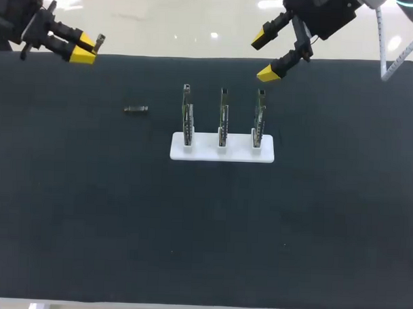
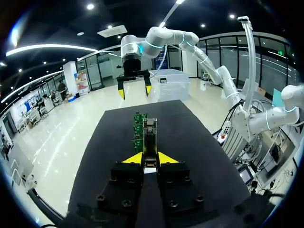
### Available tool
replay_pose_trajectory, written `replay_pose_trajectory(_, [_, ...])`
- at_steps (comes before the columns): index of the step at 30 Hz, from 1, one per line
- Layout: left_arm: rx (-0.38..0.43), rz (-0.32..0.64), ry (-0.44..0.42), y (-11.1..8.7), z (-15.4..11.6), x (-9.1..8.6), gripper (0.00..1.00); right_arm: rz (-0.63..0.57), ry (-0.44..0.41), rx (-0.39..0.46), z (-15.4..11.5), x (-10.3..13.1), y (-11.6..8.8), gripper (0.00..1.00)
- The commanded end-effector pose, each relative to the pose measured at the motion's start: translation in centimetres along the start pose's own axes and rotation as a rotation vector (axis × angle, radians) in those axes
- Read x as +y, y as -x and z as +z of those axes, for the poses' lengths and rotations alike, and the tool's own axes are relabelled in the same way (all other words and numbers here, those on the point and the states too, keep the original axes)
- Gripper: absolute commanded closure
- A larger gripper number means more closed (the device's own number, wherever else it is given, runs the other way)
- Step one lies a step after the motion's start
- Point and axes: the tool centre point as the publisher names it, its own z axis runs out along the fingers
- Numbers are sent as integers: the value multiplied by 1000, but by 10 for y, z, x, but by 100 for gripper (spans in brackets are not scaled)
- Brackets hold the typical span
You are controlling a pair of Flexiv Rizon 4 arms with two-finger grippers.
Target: Pick up the optical module with the left hand, and insert it into the network port with the right hand.
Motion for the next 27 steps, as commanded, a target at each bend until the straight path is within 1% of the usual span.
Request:
replay_pose_trajectory(1, [-48, 23, 21, 2, 1, -2, 100, -1, -1, -2, 0, 1, 0, 0])
replay_pose_trajectory(3, [-121, 39, 32, 8, 7, 0, 100, -1, -1, -2, 0, 1, 0, 0])
replay_pose_trajectory(6, [-200, 52, 51, 18, 19, 6, 100, -1, -1, -2, 0, 1, 0, 0])
replay_pose_trajectory(8, [-227, 63, 73, 23, 28, 12, 100, -1, -1, -2, 0, 1, 0, 0])
replay_pose_trajectory(10, [-272, 73, 77, 27, 38, 16, 100, -1, -1, -2, 0, 1, 0, 0])
replay_pose_trajectory(15, [-369, 47, 75, 38, 61, 25, 100, -1, -1, -2, 0, 1, 0, 0])
replay_pose_trajectory(16, [-391, 56, 78, 40, 65, 26, 100, -1, -1, -2, 0, 1, 0, 0])
replay_pose_trajectory(22, [-451, 22, 77, 57, 90, 31, 100, -1, -1, -2, 0, 1, 0, 0])
replay_pose_trajectory(27, [-468, 6, 102, 66, 111, 34, 100, -1, -1, -2, 0, 1, 0, 0])
